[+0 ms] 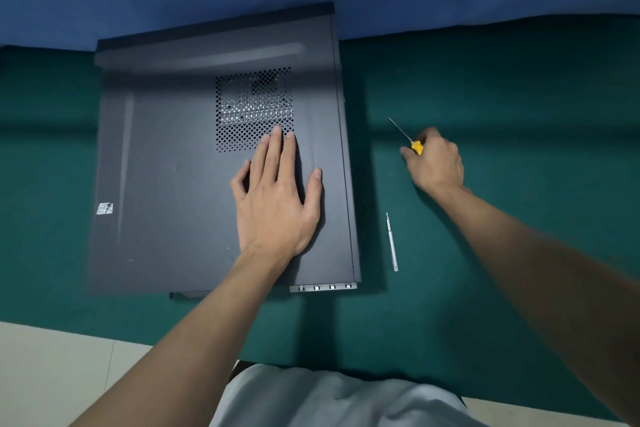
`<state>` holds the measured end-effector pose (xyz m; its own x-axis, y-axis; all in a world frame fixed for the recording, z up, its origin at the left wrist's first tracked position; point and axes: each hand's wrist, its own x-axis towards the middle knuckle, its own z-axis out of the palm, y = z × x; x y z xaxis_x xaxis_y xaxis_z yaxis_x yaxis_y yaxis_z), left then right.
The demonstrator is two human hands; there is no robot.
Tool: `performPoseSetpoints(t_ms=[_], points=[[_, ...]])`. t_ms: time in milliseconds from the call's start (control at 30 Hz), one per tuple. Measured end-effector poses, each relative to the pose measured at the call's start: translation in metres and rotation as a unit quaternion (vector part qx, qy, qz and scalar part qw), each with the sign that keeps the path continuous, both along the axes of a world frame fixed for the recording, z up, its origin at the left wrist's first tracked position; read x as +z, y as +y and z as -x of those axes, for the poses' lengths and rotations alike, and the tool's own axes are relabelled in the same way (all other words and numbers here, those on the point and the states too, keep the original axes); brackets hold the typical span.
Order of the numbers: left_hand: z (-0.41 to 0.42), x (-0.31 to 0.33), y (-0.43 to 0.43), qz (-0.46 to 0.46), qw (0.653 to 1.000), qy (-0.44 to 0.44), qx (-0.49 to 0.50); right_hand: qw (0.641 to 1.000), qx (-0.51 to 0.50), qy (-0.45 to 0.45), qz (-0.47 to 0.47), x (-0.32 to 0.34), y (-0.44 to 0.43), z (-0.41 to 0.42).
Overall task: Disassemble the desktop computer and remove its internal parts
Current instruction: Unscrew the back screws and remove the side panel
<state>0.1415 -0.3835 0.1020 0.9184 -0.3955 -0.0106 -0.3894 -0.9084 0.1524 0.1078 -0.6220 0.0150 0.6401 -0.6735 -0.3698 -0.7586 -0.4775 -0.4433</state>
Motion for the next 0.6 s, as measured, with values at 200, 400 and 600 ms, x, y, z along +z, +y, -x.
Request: performPoseSetpoints(t_ms=[200, 400, 600], points=[[0.0, 0.001, 0.002, 0.005, 1.0, -0.002, 0.0, 0.998, 0.042, -0.055, -0.016, 0.001, 0.055, 0.068], [0.001, 0.001, 0.002, 0.015, 1.0, -0.004, -0.005, 0.99, 0.122, -0.004, 0.071, -0.01, 0.077, 0.104], [0.005, 0.003, 0.012, 0.054, 0.998, 0.014, -0.032, 0.988, 0.116, 0.049, 0.085, 0.007, 0.079, 0.098]])
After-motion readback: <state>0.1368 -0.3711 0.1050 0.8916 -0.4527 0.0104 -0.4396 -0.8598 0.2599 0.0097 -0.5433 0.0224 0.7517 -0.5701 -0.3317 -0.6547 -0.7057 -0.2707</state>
